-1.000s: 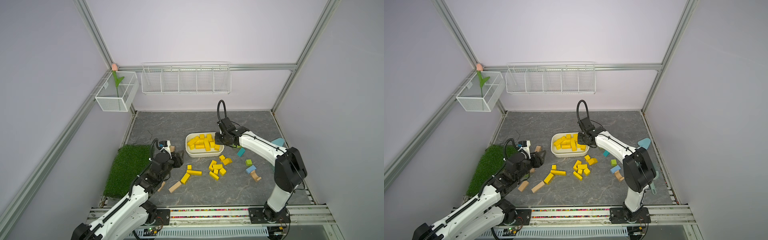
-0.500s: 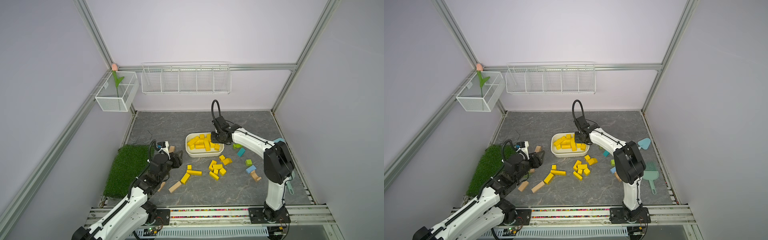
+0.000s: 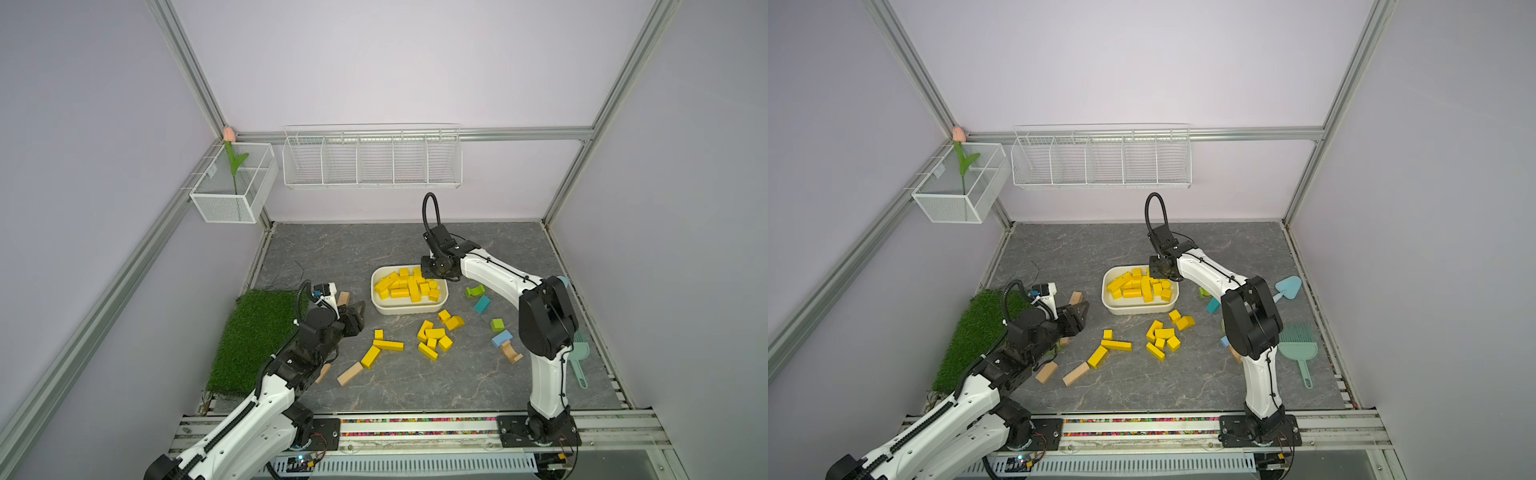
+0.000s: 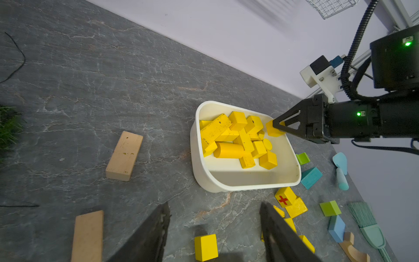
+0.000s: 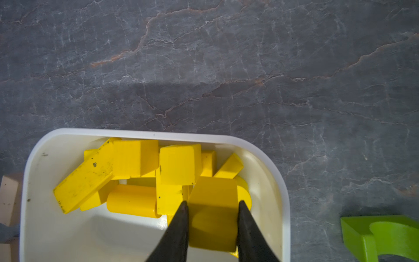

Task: Pick out the yellow building blocks
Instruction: Place the building block in the storage box.

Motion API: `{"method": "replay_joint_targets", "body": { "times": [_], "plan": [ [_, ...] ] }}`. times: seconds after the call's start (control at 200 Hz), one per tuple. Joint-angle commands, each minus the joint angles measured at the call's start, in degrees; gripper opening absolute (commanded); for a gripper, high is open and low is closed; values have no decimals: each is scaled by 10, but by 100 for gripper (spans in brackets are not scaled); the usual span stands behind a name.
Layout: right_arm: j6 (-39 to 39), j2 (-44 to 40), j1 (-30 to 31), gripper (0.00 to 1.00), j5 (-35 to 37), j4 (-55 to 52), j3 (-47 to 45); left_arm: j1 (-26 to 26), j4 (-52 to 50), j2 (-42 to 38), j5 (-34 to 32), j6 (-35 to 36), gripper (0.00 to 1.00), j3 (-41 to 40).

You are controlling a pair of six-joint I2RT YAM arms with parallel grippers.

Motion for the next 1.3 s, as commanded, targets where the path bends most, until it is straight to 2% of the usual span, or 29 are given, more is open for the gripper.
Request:
{"method": "replay_joint_targets", "body": {
  "times": [0.0, 0.23, 0.615, 1.295],
  "plan": [
    [-13, 9, -7, 29, 5, -14, 11, 4, 11, -6, 5, -2, 65, -8],
    [-16, 19, -12, 29, -4, -9, 14, 5, 13, -6, 7, -4, 65, -7],
    [-31, 62, -15, 29, -33, -18, 69, 8, 12, -6, 7, -5, 65, -8],
    [-3, 77, -11, 30, -72, 4, 77, 11, 13, -7, 10, -6, 65, -9]
  ]
}}
